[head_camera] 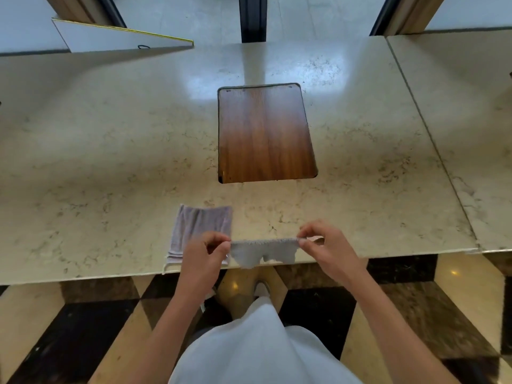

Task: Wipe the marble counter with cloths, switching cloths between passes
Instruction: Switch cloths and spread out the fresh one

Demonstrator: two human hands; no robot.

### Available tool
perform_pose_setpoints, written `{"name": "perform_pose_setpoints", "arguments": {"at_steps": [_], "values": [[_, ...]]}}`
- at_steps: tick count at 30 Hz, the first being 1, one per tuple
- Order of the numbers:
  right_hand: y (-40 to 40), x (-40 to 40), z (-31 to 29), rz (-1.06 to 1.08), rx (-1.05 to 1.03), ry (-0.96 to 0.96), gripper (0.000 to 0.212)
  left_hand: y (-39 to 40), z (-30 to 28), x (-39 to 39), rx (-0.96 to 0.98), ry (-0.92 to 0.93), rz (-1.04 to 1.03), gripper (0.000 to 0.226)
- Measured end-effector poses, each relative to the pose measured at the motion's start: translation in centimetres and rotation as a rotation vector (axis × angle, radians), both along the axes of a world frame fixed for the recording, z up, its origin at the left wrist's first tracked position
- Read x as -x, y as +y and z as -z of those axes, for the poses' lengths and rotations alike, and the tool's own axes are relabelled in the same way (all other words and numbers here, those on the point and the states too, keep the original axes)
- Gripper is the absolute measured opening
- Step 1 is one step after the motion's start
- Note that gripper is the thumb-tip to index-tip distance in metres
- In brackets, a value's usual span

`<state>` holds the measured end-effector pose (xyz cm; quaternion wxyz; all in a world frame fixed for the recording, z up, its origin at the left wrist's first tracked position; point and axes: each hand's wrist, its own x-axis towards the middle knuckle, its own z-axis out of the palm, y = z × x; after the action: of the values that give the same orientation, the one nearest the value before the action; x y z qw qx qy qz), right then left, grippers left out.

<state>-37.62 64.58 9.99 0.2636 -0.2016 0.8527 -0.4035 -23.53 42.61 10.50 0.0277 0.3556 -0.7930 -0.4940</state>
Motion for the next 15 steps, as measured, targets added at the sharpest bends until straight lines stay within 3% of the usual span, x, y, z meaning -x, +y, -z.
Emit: {"name": "perform_pose_setpoints", "arguments": {"at_steps": [3,11,15], "values": [[-0.8,0.1,1.2,-0.021,-0.071,-0.081,0.008,-0.5,2.2,0.2,0.125,-0.102,0.099,0.013],[-5.9,4.9,6.5,0.078,-0.259,0.117,0.008,-3.1,6.9,7.0,0.359,-0.153,0.212,0.013],[-6.3,6.3,7.8,0.086,-0.3,0.102,0.004,-3.9,8.2,8.6,0.434,-0.171,0.265,0.017]]}}
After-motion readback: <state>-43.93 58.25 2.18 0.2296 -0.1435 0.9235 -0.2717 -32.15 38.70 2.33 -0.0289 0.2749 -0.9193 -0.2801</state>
